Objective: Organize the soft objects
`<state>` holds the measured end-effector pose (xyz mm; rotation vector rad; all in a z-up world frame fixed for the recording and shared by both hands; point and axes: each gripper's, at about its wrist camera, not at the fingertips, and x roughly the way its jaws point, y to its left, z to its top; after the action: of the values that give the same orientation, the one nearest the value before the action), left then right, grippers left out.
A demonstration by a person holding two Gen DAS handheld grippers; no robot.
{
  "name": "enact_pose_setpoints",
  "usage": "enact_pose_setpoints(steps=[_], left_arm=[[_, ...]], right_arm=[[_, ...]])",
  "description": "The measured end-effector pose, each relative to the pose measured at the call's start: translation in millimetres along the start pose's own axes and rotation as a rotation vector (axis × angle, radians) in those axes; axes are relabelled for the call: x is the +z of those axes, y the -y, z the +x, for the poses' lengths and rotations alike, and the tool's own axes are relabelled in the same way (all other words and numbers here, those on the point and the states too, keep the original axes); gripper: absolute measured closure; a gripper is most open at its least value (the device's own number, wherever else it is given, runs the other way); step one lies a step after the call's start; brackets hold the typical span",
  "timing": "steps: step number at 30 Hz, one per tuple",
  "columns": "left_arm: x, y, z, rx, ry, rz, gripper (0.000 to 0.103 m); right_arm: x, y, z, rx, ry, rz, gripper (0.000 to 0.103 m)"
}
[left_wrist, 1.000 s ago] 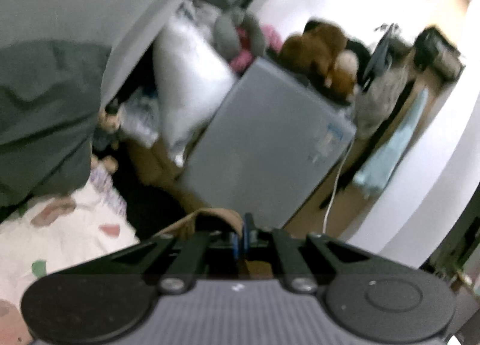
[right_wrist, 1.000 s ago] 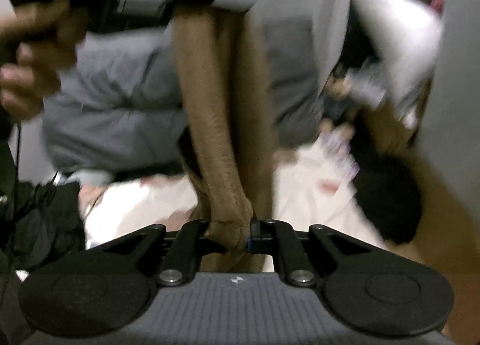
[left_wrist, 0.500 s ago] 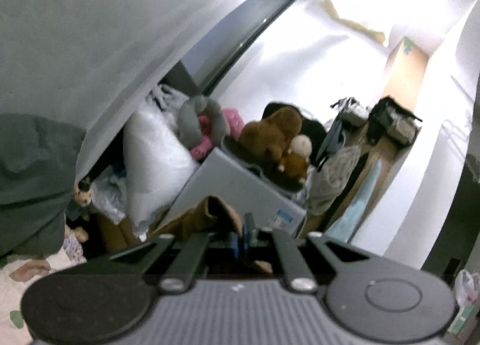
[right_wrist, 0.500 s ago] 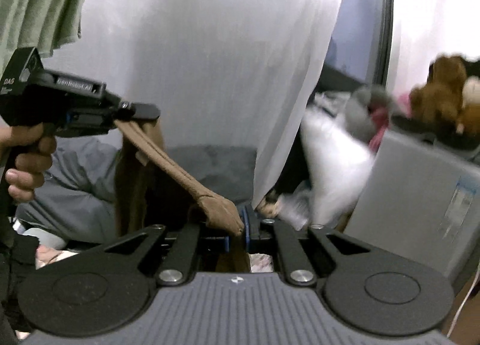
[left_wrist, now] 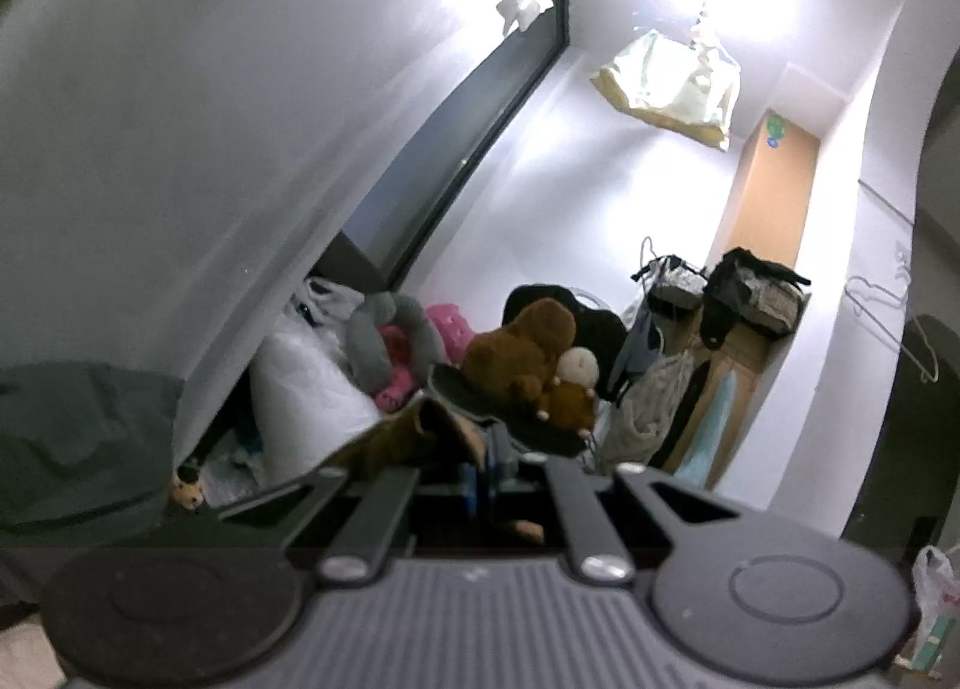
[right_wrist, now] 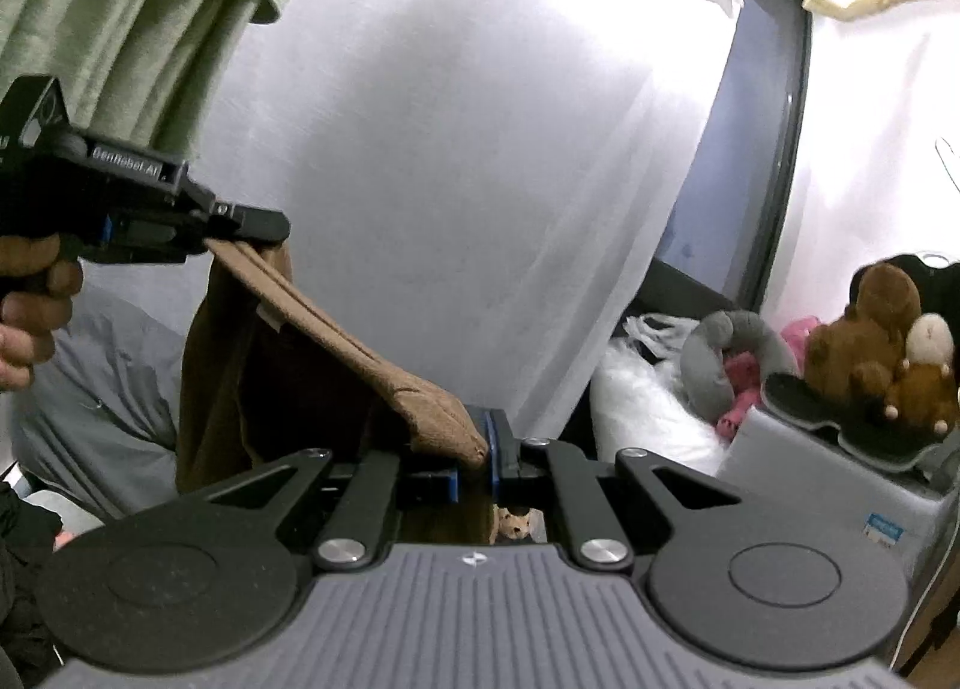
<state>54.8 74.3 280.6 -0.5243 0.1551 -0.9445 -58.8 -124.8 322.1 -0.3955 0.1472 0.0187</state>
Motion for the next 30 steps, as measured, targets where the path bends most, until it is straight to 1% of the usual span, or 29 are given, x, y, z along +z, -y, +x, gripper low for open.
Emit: enact_pose_setpoints(steps=[5, 8, 12, 14, 17, 20, 22, 25, 26, 28, 30], left_arm=[[9, 16, -14, 0.013, -0.002, 0.043, 0.099], [13, 22, -24, 0.020, -0.020, 0.054, 0.099], [10, 25, -46, -0.012, -0.058, 0.039, 0.099], [7, 24, -52, -0.016, -0.067, 0.038, 0.099], [-3, 16, -60, 0.002, -0.083, 0.029, 0.099], [-20, -8, -58, 0.031, -0.101, -0.019, 0.099], [-30, -23, -54, 0.045, -0.118, -0.033, 0.099], [-49, -58, -39, 0.064, -0.164, -0.077, 0.099], [-55, -70, -32, 0.076, -0.177, -0.083, 0.099], [-70, -106, -12, 0.114, -0.200, -0.105, 0.099], [-77, -132, 2, 0.139, -0.209, -0.120, 0.099]], right_arm=[[5, -8, -6, 0.016, 0.018, 0.020, 0.093], [6, -14, -13, 0.027, 0.020, 0.014, 0.093], [3, -23, -29, 0.063, 0.018, 0.000, 0.093], [2, -26, -32, 0.074, 0.017, -0.009, 0.093], [-4, -32, -26, 0.098, -0.002, -0.012, 0.093], [-19, -40, 0, 0.120, -0.042, -0.021, 0.093], [-37, -44, 26, 0.128, -0.083, -0.019, 0.093], [-66, -47, 67, 0.132, -0.144, -0.018, 0.093], [-72, -48, 75, 0.132, -0.154, -0.016, 0.093], [-97, -52, 116, 0.132, -0.198, -0.016, 0.093], [-113, -56, 145, 0.133, -0.225, -0.021, 0.093]])
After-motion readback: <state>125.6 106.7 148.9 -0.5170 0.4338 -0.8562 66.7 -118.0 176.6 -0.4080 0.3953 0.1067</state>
